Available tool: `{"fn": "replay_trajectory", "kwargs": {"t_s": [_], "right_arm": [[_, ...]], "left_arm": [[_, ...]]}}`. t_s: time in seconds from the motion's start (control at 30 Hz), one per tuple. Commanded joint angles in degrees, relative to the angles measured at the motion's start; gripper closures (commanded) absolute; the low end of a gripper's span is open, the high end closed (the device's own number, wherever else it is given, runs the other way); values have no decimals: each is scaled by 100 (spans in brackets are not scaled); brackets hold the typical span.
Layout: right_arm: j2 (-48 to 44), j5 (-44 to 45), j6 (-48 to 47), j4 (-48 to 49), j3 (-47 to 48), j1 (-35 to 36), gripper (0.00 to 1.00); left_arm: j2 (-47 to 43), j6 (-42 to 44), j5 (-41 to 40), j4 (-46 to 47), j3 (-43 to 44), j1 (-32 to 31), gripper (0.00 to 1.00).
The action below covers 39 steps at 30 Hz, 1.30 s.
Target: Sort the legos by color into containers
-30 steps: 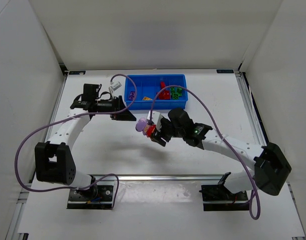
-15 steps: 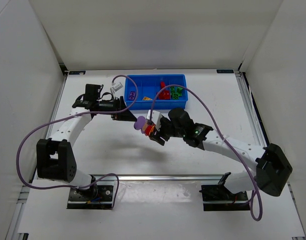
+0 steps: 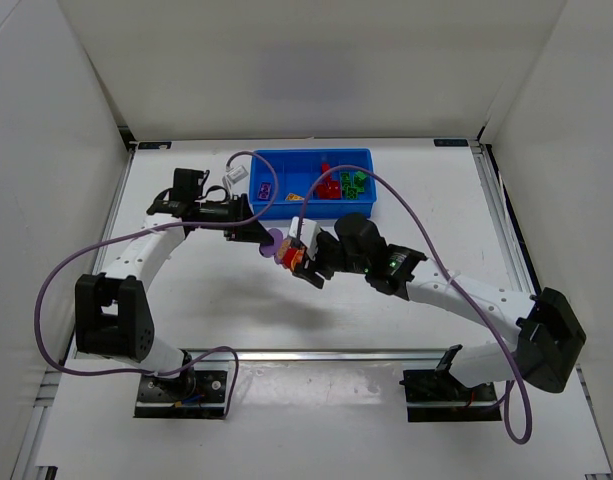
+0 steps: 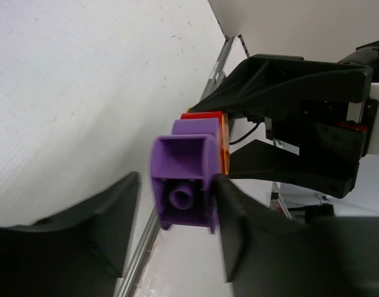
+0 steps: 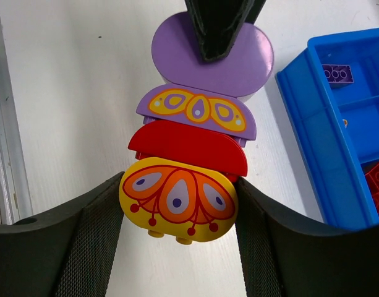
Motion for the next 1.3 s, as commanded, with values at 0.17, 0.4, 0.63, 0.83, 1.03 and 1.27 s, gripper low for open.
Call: {"fn": "replay_trajectory", "kwargs": {"t_s": [0.17,0.4,0.63,0.83,1.03,1.27], "right_arm": [[-69,-31,-87,334,153,32,97],[-279,100,-219,212,-295,15,98],[-657,206,-219,-87,-682,-3,98],[-825,346,-149,-298,-796,-21,98],[-737,382,325,-404,-550,-336,97],[-596,338,572,-457,-313,-601,97]], "left_arm": [[-122,248,53,18,109,-25,90],[-193,283,-18,18,311,-8,90],[87,292,-228,35,662,230,90],[727,362,-1825,123,1611,195,90],[1721,520,-4224,88,3113,-192,89],[2583,661,-5247,88,3993,-517,83]]}}
